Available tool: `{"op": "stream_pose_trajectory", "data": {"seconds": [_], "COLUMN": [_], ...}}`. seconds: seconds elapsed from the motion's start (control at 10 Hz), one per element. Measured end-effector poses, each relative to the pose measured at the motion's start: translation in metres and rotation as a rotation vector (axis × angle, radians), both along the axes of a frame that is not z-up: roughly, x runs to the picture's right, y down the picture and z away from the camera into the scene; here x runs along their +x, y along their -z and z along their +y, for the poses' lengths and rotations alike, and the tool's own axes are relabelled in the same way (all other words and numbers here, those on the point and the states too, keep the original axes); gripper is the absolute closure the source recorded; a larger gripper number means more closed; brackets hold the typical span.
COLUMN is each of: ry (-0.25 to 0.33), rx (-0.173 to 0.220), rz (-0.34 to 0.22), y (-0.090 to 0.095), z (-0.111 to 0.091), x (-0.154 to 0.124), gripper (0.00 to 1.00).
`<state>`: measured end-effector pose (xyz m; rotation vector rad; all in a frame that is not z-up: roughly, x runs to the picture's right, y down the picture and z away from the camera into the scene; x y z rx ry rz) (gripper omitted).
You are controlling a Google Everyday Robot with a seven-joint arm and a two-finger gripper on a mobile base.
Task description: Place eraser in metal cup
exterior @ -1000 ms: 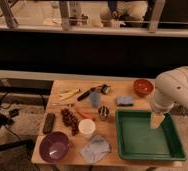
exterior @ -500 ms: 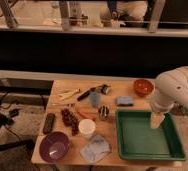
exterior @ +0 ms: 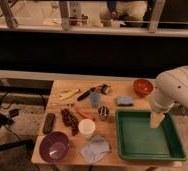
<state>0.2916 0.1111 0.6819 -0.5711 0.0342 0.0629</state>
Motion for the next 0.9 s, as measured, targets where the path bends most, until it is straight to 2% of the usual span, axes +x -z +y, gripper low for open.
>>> {"op": "stream_pose_trajectory", "data": {"seconds": [0.5,0.9], "ry": [0.000,0.030], "rx": [-0.001,0.005], "rz": [-0.004,-0.014], "y": [-0.008,-0.038], "z": [-0.003,-0.016], "x": [0.001,-0.004], "gripper": [0.20,0.20]}}
